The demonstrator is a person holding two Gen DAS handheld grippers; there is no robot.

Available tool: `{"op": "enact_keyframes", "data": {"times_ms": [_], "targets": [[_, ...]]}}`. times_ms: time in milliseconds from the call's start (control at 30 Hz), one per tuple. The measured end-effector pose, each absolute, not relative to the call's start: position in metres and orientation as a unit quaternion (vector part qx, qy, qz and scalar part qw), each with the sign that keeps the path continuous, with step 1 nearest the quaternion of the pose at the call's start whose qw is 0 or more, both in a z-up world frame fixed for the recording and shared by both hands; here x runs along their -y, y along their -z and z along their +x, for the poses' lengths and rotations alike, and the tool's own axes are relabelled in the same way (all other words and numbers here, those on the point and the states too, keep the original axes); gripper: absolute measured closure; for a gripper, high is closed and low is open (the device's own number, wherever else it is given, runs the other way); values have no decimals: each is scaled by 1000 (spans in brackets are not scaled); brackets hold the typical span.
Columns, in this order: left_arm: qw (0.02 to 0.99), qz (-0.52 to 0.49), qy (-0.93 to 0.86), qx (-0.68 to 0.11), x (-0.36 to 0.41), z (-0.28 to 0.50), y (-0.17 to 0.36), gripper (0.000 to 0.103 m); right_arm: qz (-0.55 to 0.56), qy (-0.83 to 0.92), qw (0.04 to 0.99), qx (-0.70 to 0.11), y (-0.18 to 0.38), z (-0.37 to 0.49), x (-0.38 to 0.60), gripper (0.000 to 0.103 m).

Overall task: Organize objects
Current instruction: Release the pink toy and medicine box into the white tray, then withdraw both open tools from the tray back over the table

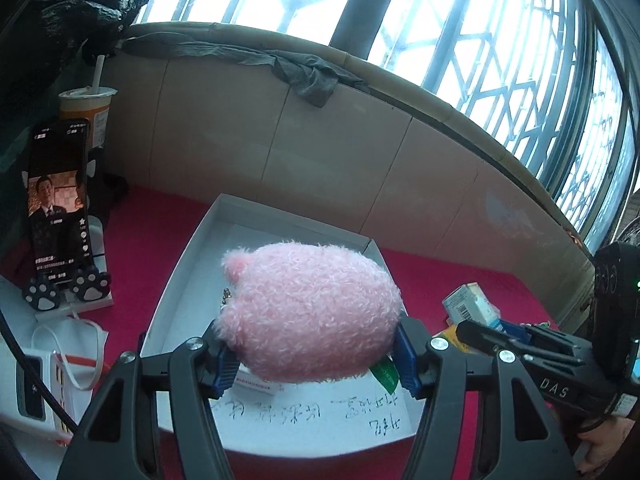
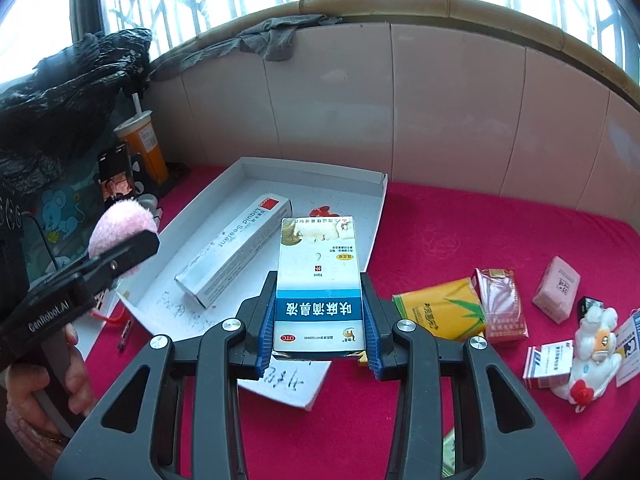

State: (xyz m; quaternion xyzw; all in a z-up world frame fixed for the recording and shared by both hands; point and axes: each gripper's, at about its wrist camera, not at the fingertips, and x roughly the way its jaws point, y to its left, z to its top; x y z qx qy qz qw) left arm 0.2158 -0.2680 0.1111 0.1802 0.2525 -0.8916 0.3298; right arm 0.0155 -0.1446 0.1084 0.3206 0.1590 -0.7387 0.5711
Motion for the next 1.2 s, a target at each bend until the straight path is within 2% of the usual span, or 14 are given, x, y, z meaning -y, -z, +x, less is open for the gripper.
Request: {"op": "enact_keyframes", "data": {"times_ms": [233,500,667,733,767,800,833,900,1200], "targets": [[321,204,888,-259,317,182,-123,40,341,733,567,-158,-99,13,177,67],[355,271,860,-248,351,159,-99,40,358,729,556,-176,-79,19,218,67],[367,284,847,-258,353,160,-87,35,360,740,538,-183,-66,18,230,66],[373,276,849,-252,349,163,-87,30,359,741,538,-177,-66,16,229,52],[374,266,852,-252,347,165,-88,20,357,742,539,-175,-66,16,228,32],[375,252,855,-254,345,169,-90,18,355,743,541,-173,-67,16,226,22],[377,239,857,-256,343,173,-92,16,351,743,543,-171,-69,16,224,22],[389,216,858,-256,338,179,-98,0,346,746,543,-170,-72,17,219,22],[396,165,867,-252,295,198,-132,0,362,755,528,-142,-77,4,186,22]]}}
